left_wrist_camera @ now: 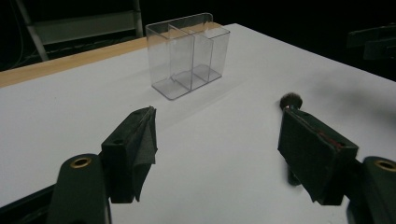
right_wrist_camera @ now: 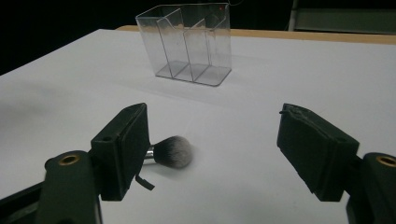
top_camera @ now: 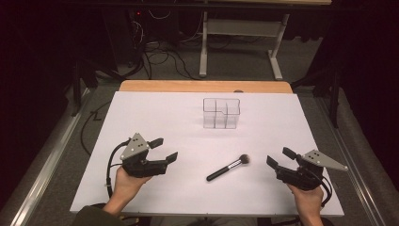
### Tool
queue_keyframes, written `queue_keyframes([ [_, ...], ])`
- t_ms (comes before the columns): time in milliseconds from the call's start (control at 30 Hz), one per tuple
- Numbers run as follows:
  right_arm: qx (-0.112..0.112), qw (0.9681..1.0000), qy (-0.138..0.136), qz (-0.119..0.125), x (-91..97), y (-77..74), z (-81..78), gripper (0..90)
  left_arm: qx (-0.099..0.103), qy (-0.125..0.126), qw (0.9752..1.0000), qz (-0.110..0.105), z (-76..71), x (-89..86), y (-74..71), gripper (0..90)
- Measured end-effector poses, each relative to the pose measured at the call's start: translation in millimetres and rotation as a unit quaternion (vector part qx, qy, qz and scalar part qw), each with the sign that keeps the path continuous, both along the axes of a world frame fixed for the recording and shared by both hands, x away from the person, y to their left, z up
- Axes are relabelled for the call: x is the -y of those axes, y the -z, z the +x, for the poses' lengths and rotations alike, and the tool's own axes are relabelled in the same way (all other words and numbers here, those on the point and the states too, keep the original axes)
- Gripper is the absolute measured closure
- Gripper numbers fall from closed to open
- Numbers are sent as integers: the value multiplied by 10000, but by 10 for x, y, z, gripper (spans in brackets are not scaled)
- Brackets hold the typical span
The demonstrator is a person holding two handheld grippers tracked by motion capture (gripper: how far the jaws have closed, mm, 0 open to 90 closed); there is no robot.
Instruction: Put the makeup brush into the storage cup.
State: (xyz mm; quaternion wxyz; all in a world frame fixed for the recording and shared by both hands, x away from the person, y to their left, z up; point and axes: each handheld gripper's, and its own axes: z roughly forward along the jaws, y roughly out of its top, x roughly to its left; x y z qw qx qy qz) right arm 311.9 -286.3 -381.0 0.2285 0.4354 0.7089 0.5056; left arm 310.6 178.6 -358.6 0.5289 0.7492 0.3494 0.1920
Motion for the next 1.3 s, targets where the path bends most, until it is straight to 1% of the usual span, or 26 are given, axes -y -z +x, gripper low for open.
queue_keyframes([
  [300,13,10000,10,20,-3,-2,-9,270,5,157,9999,-41,44,143,-34,284],
  [633,24,10000,3,23,-1,-4,-12,270,-8,366,9993,40,105,320,-42,284],
  [1100,18,10000,1,18,0,-3,-8,270,-51,565,9984,-83,174,497,-55,285],
  [1133,24,10000,1,6,1,-2,-6,270,-50,606,9981,-114,189,544,-60,285],
  [1167,1,10000,17,14,1,-2,-9,270,-50,606,9981,-114,189,544,-60,286],
  [1200,21,10000,8,9,1,-2,-8,270,-37,647,9978,-104,204,587,-68,286],
  [1300,15,10000,23,16,4,-4,-14,269,-35,687,9976,-117,227,645,-78,288],
])
